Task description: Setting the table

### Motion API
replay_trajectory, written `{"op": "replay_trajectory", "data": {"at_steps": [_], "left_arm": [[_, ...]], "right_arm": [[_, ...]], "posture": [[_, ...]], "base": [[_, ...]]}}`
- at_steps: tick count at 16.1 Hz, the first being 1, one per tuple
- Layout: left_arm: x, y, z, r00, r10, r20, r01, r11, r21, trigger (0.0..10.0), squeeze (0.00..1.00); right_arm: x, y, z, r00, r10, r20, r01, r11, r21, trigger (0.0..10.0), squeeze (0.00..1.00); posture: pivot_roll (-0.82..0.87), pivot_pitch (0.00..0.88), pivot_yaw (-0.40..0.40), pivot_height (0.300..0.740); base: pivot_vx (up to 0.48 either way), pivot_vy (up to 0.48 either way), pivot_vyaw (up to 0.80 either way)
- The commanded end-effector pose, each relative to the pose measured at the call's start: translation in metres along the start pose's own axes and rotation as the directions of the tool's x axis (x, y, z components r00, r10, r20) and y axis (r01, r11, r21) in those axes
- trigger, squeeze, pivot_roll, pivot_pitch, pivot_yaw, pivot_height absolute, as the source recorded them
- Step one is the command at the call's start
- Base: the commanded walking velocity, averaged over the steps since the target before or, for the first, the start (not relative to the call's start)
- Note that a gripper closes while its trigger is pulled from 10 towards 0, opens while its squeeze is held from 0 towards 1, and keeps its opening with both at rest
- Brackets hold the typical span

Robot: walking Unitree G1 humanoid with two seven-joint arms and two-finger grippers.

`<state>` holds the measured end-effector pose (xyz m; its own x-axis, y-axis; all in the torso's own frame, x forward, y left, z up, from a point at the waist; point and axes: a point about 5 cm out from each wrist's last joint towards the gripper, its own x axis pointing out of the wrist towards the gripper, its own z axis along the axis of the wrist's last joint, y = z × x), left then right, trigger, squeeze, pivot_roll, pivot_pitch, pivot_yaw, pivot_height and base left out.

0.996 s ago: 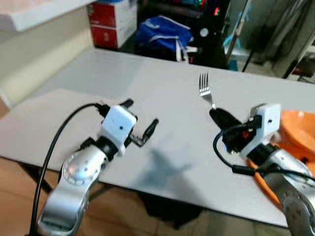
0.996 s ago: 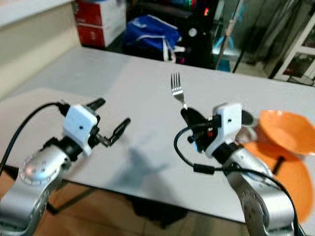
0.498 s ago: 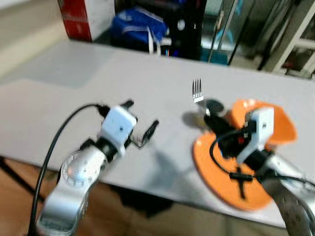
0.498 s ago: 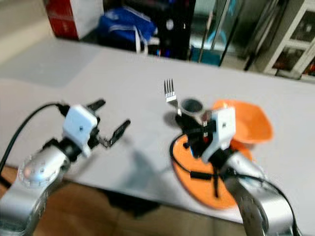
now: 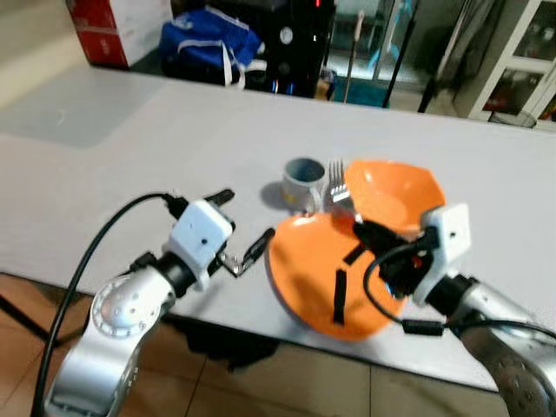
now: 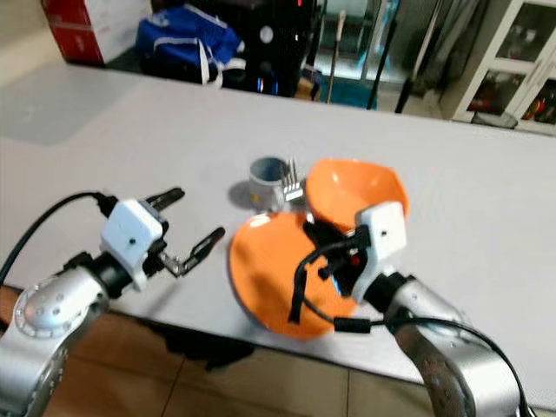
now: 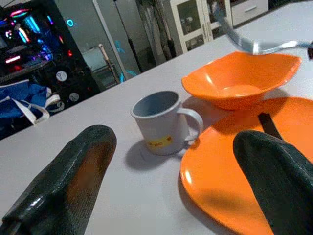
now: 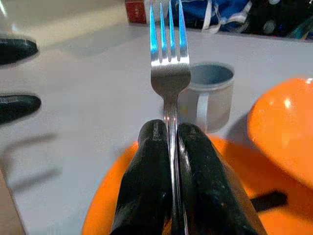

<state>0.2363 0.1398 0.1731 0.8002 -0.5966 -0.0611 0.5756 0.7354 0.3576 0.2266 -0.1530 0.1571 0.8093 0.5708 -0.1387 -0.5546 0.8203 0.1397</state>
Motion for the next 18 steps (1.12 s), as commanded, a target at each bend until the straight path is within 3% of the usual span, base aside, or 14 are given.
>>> {"op": "replay_trajectory", "data": {"at_steps": [1,2,4,6,8,10,12,18], "left_arm": [[-0.004,0.003,-0.002,1.0,-0.007,-0.012,0.007,1.0,0.011,10.0,0.0],[-0.006,0.002,-0.002,1.0,-0.019,-0.014,0.02,1.0,0.014,10.0,0.0],[-0.012,0.004,-0.005,0.998,-0.051,-0.036,0.052,0.998,0.027,10.0,0.0],[-0.017,0.009,-0.009,0.998,-0.017,-0.06,0.02,0.999,0.05,10.0,0.0],[-0.016,0.01,-0.01,0.998,0.005,-0.069,-0.001,0.999,0.05,10.0,0.0],[-0.009,0.0,-0.008,0.999,-0.017,-0.046,0.018,1.0,0.022,10.0,0.0],[-0.007,-0.004,-0.008,0.999,-0.035,-0.036,0.036,0.999,0.007,10.0,0.0],[-0.005,-0.002,-0.007,0.999,-0.031,-0.024,0.031,0.999,-0.022,10.0,0.0]], "right_arm": [[0.005,0.001,-0.008,0.998,-0.014,-0.06,0.014,1.0,-0.005,10.0,0.0],[0.006,0.001,-0.011,0.997,-0.028,-0.073,0.028,1.0,-0.009,10.0,0.0],[0.013,-0.015,-0.017,0.977,-0.175,-0.118,0.177,0.984,0.005,10.0,0.0],[0.011,-0.022,-0.023,0.96,-0.233,-0.153,0.24,0.97,0.029,10.0,0.0],[0.009,-0.022,-0.028,0.948,-0.259,-0.186,0.272,0.961,0.047,10.0,0.0],[0.008,-0.008,-0.035,0.949,-0.221,-0.223,0.254,0.958,0.133,10.0,0.0],[0.001,-0.002,-0.039,0.938,-0.239,-0.252,0.283,0.946,0.157,10.0,0.0],[0.008,-0.005,-0.029,0.939,-0.278,-0.201,0.32,0.923,0.214,10.0,0.0]], "posture": [[-0.05,0.013,-0.038,0.74],[-0.05,0.011,-0.039,0.74],[-0.03,0.008,-0.049,0.74],[-0.03,0.009,-0.05,0.74],[-0.03,0.013,-0.049,0.74],[-0.04,0.02,-0.04,0.74],[-0.05,0.033,-0.032,0.74],[-0.05,0.044,-0.036,0.74]], "base": [[0.0,0.0,0.0],[0.0,0.0,0.0],[0.0,0.0,0.0],[0.0,0.0,0.0],[0.0,0.0,0.0],[0.0,0.0,0.0],[0.0,0.0,0.0],[0.0,0.077,0.0]]}}
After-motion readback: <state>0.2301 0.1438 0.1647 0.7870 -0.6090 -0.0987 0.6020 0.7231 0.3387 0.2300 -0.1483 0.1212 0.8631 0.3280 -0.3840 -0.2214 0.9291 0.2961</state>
